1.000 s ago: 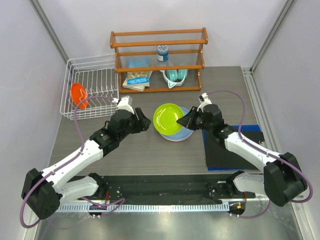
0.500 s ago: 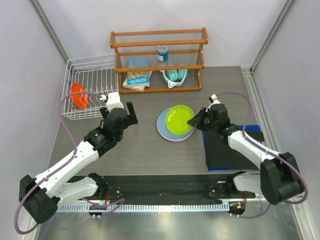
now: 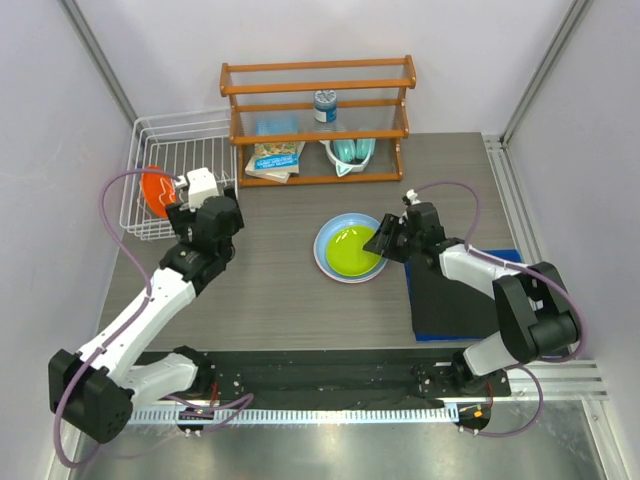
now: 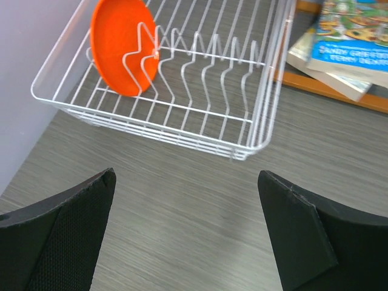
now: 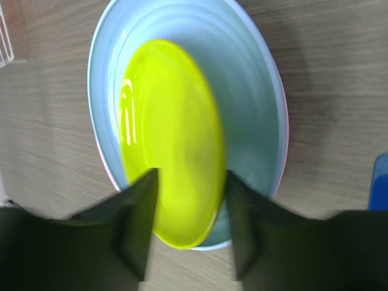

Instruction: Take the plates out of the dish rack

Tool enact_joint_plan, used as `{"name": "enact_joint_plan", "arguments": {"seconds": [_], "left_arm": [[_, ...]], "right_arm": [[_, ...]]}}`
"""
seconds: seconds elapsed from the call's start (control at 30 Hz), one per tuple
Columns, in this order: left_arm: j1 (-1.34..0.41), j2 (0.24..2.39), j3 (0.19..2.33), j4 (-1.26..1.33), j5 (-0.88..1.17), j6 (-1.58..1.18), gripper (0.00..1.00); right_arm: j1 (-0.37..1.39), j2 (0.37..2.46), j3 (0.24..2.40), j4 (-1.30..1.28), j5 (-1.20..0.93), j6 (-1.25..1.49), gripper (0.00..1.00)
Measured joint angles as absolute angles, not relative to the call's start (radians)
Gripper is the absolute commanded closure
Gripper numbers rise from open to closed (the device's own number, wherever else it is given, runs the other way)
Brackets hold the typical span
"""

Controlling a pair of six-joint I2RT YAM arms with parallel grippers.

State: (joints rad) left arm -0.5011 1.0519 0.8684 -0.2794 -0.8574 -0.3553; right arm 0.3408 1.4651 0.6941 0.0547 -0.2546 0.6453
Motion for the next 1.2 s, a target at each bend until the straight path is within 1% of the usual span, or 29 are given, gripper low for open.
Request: {"name": "enact_joint_plan", "arguments": {"seconds": [0.03,0.13,0.27,0.4,0.53,0.63,0.73,0.9,1.2], "left_arm": [[-0.471,1.063,0.873,-0.281,-0.847,-0.355,0.0],[-0.384,1.111,0.902,-0.285,-0.808,-0.361,0.0],[-0.295,1.166,0.954,-0.283,-0.753,-0.371,0.0],[-0.244,1.232,1.019,-0.278,-0.728,-0.366,0.01],[-0.179,1.325,1.08,-0.259,-0.706,-0.358,0.01],[-0.099,1.384,1.105,-0.248,-0.683,-0.363,0.01],[-0.029,1.44,1.13,-0.242,-0.657,-0.366,0.01],[0.032,1.543,1.181,-0.225,-0.637,-0.366,0.01],[0.117,1.679,1.269,-0.214,-0.604,-0.362,0.0]], "right_arm": [[0.341,1.477,0.702,0.059,-0.257,0.639,0.32],[0.341,1.5,0.723,0.057,-0.256,0.624,0.24],[0.341,1.501,0.761,0.023,-0.231,0.59,0.21],[0.341,1.477,0.799,-0.048,-0.16,0.543,0.2],[0.341,1.372,0.803,-0.118,-0.081,0.503,0.19],[0.341,1.293,0.81,-0.142,-0.049,0.485,0.19],[0.341,1.259,0.823,-0.147,-0.036,0.471,0.19],[0.341,1.278,0.834,-0.152,-0.039,0.456,0.19],[0.341,1.393,0.838,-0.131,-0.085,0.444,0.19]]}}
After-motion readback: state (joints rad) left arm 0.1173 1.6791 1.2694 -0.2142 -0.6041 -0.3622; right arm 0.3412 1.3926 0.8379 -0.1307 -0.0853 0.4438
